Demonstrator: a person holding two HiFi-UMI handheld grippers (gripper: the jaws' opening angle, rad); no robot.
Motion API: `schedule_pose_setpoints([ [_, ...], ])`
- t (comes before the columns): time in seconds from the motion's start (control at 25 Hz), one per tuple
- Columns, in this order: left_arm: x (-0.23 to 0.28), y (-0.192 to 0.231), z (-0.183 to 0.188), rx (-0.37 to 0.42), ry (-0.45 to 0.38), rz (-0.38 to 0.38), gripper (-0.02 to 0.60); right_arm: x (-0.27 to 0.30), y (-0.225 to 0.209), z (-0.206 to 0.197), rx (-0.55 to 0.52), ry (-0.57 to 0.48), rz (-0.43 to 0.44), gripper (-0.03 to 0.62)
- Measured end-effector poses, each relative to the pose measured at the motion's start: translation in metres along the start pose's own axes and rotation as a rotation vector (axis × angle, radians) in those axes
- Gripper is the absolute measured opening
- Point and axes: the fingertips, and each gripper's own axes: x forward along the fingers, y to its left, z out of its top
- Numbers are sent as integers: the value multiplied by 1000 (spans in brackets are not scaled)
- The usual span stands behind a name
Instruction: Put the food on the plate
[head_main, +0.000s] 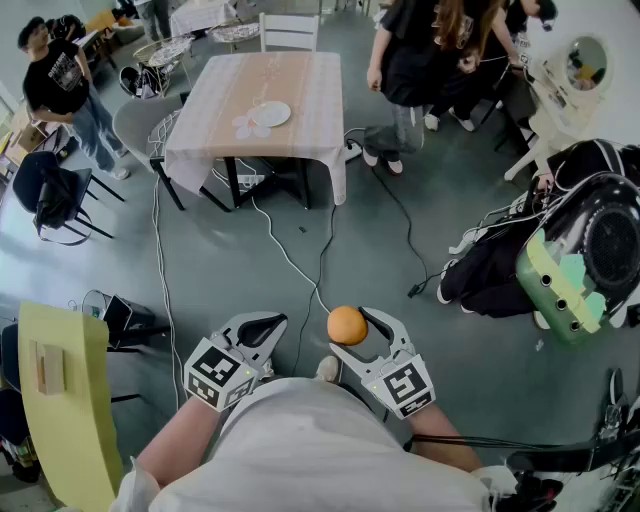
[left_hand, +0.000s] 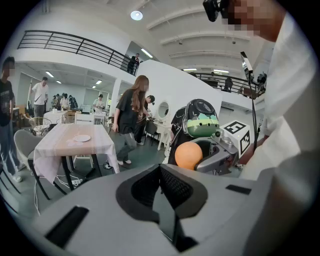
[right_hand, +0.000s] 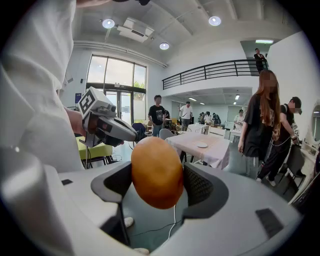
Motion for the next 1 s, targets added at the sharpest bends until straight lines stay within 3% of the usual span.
schedule_pose_setpoints([
  [0.4, 8, 7, 7, -12, -31, 22, 9, -3, -8, -10, -7, -4, -3, 333],
  [0.72, 17, 6, 11, -37, -35, 65, 11, 3, -17, -27, -1, 35, 72, 333],
  [1.0, 40, 64, 15, -38, -34, 34, 11, 59, -50, -16, 3, 39, 45, 333],
])
